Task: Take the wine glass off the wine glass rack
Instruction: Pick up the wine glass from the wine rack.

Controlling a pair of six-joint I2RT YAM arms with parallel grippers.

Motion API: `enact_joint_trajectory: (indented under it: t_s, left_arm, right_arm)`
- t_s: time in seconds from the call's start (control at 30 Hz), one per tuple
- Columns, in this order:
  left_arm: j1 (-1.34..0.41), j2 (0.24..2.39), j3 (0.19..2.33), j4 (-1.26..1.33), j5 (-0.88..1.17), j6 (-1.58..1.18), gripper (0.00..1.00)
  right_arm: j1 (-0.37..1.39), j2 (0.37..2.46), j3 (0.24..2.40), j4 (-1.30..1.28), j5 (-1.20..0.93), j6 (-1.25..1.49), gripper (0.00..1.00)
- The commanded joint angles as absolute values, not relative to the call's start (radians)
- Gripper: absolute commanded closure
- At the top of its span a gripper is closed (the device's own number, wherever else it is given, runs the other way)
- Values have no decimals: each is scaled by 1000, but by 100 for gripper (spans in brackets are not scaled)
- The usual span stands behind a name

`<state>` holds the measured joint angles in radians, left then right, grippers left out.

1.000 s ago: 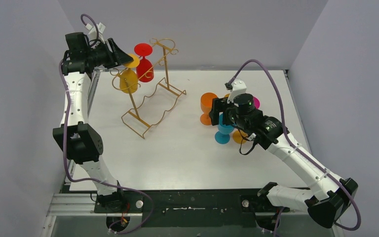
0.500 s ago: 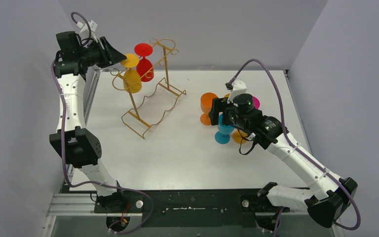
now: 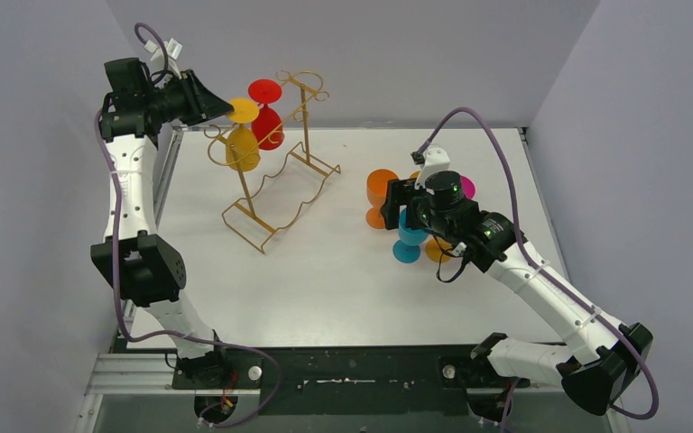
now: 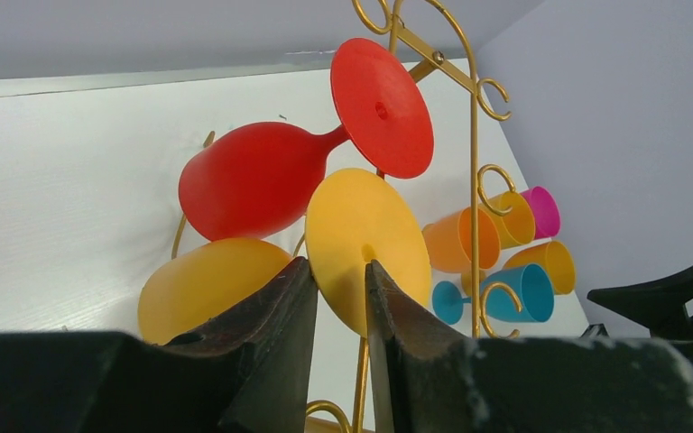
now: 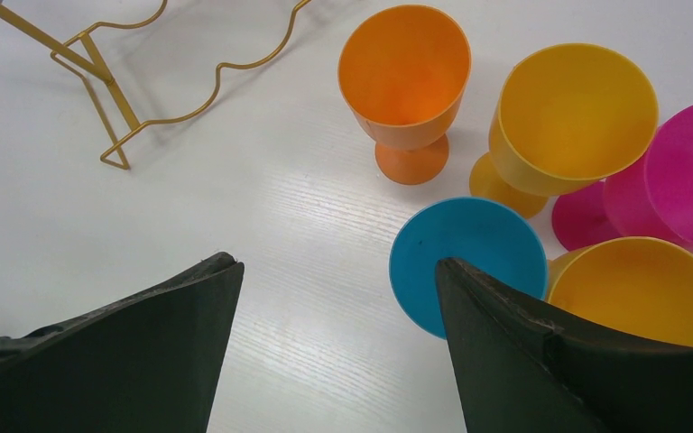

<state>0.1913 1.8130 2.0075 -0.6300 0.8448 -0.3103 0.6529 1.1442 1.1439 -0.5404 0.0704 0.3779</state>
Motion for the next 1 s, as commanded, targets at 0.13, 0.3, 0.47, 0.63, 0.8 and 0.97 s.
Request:
enact_joint_trajectory:
  t_s: [0.13,0.3,0.47,0.63,0.8,0.97]
  left_arm:
    - [207,1824,2054,-657,906,-271,74]
    - [206,1830,2058,-654,927,-275,79]
    - [206,1831,2045,-619,952,-313,86]
    - [206,1836,2033,-616,955,-319,75]
    - [208,1852,2053,-634,961,-307,82]
    - [207,1847,2052,-607,960,-330,92]
  right_arm:
    - [645,1142,1143,-534,70,375,19]
    - [644,1148,1149,-532,67,374,19]
    - [644,1152,1149,-540,64,376,19]
    - [645,1145,1150,-545,64,377,19]
    - [644,1130,1148,-541,61,377,18]
    - [644,1117,1139,-544,68,383,18]
